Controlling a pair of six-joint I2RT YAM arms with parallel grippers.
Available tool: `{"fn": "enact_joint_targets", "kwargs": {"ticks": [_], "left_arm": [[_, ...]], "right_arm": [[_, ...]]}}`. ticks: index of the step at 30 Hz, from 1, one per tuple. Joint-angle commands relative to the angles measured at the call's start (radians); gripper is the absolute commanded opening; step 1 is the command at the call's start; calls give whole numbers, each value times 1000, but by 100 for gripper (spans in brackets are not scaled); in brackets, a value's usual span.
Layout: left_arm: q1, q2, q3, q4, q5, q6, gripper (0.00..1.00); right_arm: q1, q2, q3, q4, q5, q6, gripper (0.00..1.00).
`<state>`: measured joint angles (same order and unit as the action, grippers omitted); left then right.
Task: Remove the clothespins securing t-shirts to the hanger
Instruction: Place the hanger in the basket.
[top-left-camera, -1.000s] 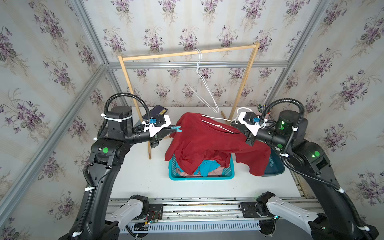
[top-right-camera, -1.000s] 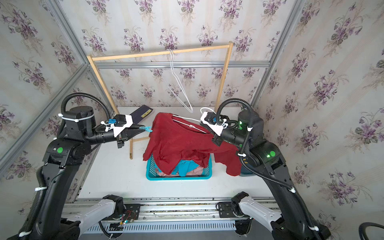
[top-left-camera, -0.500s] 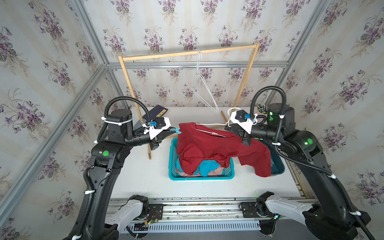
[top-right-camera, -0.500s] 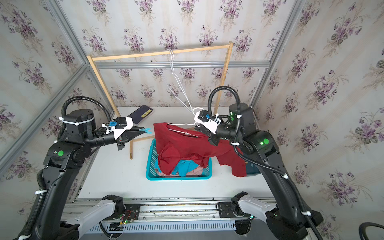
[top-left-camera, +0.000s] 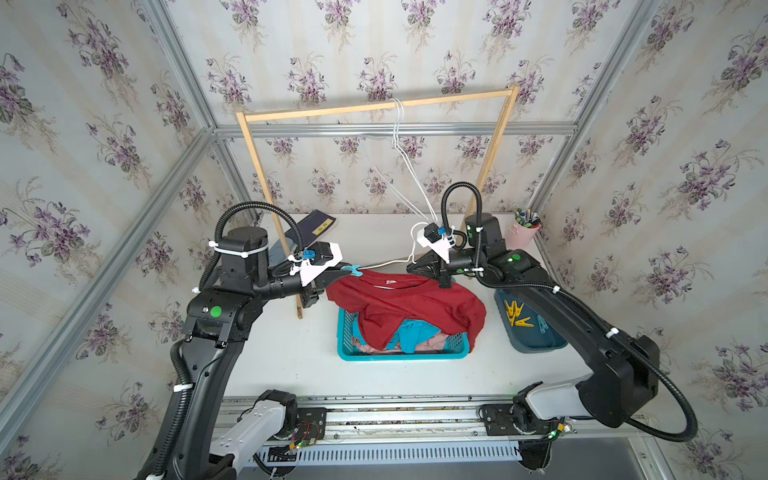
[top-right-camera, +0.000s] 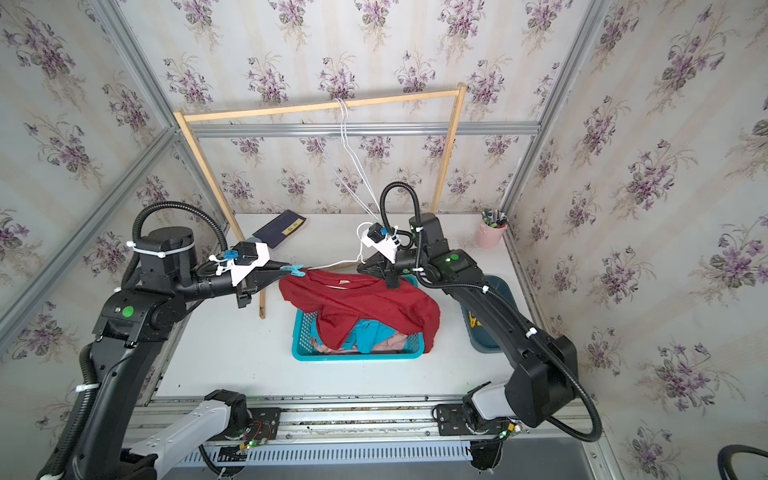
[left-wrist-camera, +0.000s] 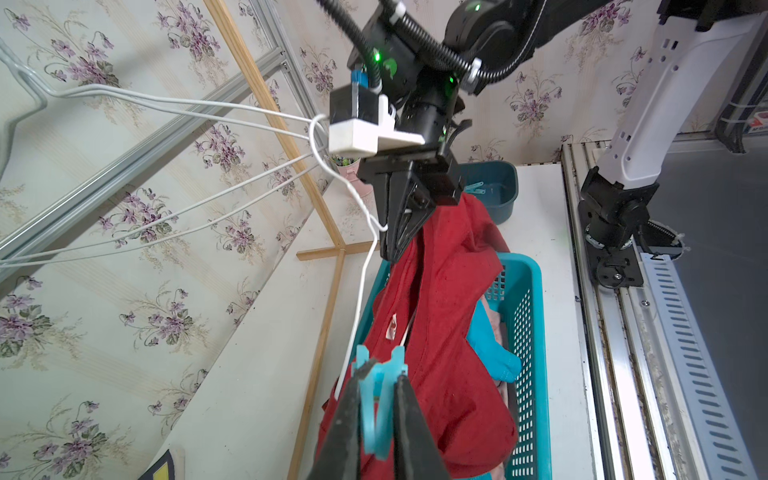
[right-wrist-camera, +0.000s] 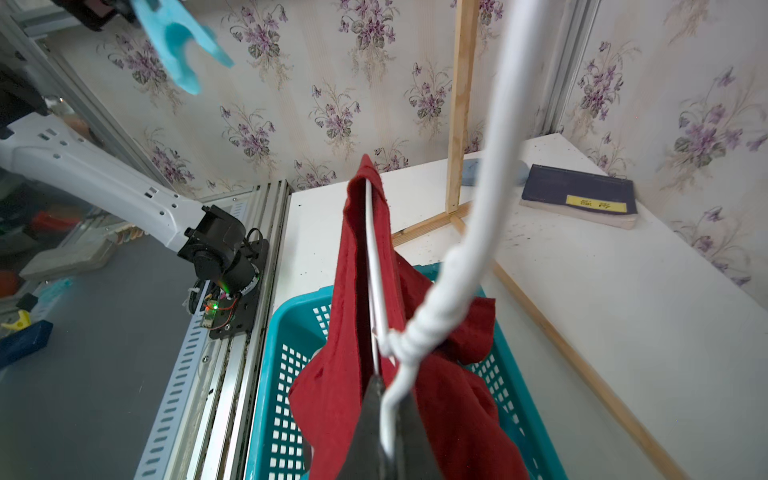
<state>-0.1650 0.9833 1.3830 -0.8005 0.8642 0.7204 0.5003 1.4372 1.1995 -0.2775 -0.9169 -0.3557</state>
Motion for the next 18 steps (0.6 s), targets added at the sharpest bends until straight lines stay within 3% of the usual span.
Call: {"fn": "enact_joint_targets", "kwargs": {"ticks": [1, 9, 10, 14, 16, 18], "left_arm": [[1, 0, -13, 12, 17, -3, 14], [1, 3, -21, 14, 2, 7, 14], [1, 6, -21, 14, 3, 7, 14], [0, 21, -18, 15, 23, 5, 15], [-1, 28, -16, 17, 33, 1, 15], [-1, 33, -16, 18, 43, -2, 15]], "right_arm": [[6, 37, -75, 215, -24, 100, 0], [28, 80, -218, 197, 60, 157, 0], [28, 82, -235, 191, 85, 166, 4], [28, 85, -218, 96, 270, 198, 45], [28, 75, -167, 12, 347, 199, 75], [29, 53, -132, -41, 393, 189, 84]]}}
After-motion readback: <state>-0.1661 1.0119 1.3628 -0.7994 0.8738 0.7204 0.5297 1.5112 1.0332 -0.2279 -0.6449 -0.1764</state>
